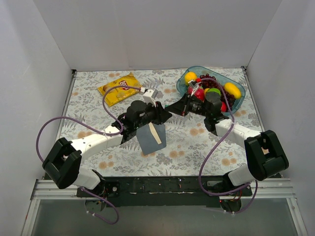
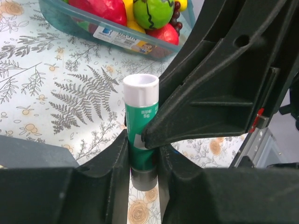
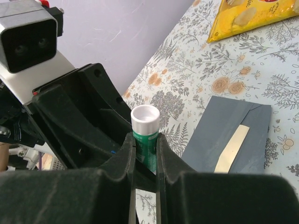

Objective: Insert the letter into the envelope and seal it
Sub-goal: Pick up the solid glue from the center of the board.

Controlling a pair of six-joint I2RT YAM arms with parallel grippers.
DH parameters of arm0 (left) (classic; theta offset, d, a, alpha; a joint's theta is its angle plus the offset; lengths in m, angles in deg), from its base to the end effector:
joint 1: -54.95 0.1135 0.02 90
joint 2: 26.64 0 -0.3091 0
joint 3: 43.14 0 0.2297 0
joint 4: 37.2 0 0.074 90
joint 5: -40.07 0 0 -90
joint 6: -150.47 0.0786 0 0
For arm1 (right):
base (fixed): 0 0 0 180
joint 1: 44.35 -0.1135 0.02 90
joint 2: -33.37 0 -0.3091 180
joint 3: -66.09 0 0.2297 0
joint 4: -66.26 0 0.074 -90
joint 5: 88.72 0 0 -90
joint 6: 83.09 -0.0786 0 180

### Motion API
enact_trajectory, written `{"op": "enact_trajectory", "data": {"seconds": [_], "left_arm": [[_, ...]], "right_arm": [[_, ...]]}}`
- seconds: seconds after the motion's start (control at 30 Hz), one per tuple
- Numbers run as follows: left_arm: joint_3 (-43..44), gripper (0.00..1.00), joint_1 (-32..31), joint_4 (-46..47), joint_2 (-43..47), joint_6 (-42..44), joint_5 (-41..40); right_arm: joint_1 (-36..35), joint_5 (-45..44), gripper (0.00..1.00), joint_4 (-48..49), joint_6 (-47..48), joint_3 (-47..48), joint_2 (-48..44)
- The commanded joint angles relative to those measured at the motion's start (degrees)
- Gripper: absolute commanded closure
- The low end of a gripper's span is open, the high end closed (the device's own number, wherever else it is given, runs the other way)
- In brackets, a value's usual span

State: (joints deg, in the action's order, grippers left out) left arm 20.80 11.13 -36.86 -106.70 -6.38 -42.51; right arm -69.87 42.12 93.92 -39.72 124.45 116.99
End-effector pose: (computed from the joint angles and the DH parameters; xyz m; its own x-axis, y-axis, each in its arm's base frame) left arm 0.2336 -0.2383 0.3129 -0.7909 -0.5047 -0.3460 0.1248 0.4206 -0.8986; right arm 0.2727 0.1872 0.3283 -0.6396 0.3041 -0.7060 -0.6562 0.2624 0.7075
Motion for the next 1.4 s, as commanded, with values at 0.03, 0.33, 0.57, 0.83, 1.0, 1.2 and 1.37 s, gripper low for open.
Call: {"op": "enact_trajectory", "data": {"seconds": [0.03, 0.33, 0.57, 0.83, 1.0, 1.2, 1.37], "left_arm": [[-0.11, 1.00, -0.13, -0.02, 2.27, 1.11, 0.05], [-0.98, 1.00, -0.22, -2.56, 6.75, 4.62, -1.71], [-0.90, 1.00, -0.31, -2.65, 6.14, 3.66, -0.13], [0.16, 1.00, -0.48, -2.65, 5.35, 3.57, 0.05], [1.04, 1.00, -0.92, -2.74, 4.29, 3.31, 0.31], [1.48, 1.00, -1.36, -2.74, 3.85, 3.13, 0.40], [1.57, 1.00, -1.89, -2.83, 3.41, 3.13, 0.40]], "right_arm": [[-0.06, 1.70, 0.99, 3.86, -1.36, -0.33, -0.38], [-0.06, 3.19, 0.82, 1.14, 1.01, 0.19, -1.44], [0.03, 1.00, 0.67, 0.08, 1.63, 0.55, -2.14], [-0.15, -2.69, 0.64, -1.06, 1.37, -0.42, -3.37], [-0.67, -4.36, 0.64, -1.41, 0.93, -0.86, -3.90], [-1.73, -6.30, 0.64, -2.03, 0.84, -1.21, -3.90], [-2.69, -7.97, 0.64, -2.81, 1.10, -1.12, -3.64]]}}
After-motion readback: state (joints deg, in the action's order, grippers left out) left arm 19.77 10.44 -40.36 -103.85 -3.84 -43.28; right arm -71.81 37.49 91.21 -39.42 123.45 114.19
